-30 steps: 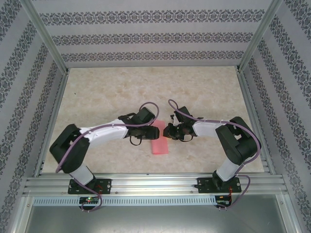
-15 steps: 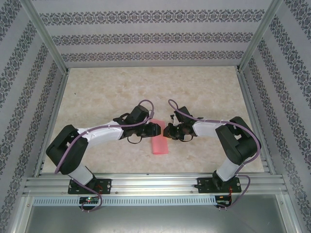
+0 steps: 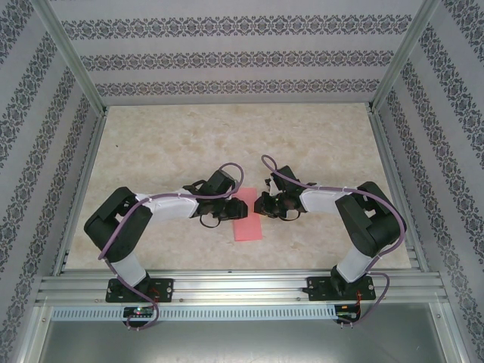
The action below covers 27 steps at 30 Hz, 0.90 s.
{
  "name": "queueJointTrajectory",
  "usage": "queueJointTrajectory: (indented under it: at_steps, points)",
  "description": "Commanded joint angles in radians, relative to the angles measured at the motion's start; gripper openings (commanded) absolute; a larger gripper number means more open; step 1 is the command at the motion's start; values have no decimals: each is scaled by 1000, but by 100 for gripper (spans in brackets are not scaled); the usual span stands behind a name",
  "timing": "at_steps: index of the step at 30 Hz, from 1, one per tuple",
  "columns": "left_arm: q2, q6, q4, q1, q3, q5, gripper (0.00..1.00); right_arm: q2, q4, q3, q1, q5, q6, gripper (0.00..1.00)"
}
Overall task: Fold a paper plane with a square sheet of paper (fold left side to right side)
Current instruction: First fold the square sheet of paper in half at the center of the table.
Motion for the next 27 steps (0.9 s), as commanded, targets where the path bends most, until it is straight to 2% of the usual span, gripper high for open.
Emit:
queueJointTrajectory:
  at_steps: [1,20,24,27]
  points:
    - [9,41,-43,16,-9,-32,37,49,-53,-5,12,83,-15,17]
    - [40,27,-15,21,-67,-38,35,21,-32,10,12,60,-27,18]
    - [43,22,-8,21,-74,-36,34,-41,-59,55,8,45,-44,20]
    - [46,19,-5,21,-74,-37,34,-100,-106,93,-1,51,-62,26]
